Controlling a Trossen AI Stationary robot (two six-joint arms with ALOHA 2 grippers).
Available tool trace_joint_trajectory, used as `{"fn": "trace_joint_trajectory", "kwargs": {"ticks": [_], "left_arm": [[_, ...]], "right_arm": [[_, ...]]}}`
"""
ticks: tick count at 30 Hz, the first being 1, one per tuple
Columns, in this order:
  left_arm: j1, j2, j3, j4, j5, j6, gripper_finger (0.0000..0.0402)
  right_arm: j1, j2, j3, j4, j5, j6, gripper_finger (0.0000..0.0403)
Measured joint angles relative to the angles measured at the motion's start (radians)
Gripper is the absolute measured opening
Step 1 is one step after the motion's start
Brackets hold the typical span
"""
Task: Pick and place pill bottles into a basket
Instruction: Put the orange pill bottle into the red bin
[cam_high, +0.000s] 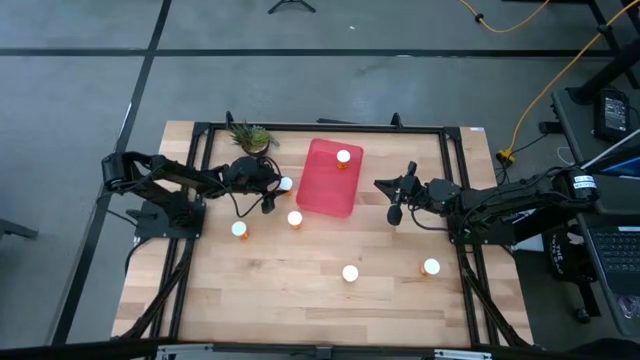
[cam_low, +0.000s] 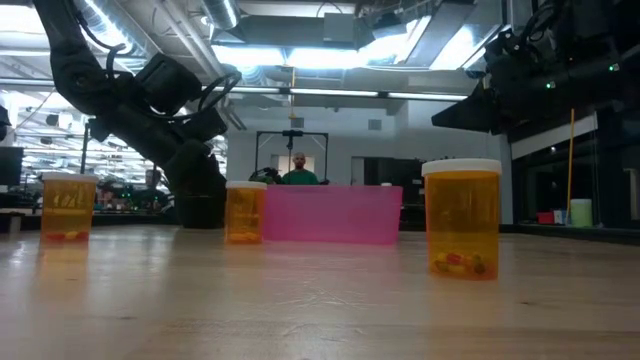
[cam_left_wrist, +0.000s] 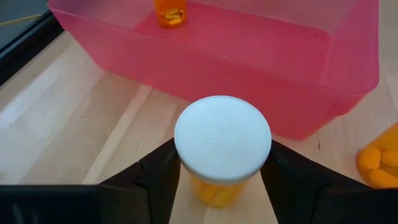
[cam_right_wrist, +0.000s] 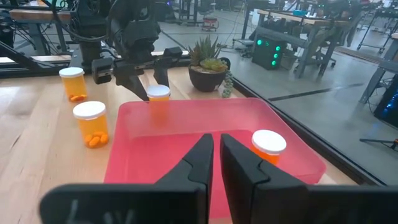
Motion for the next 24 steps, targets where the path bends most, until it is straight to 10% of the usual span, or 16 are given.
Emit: {"fn": "trace_joint_trajectory", "kwargs": {"ticks": [24], "left_arm": [[0.000, -0.250, 0.000, -0.236, 0.001, -0.001, 0.0204]], "right_arm": [[0.000, 0.000, 0.000, -0.008, 0.000, 0.003, 0.0035]]}}
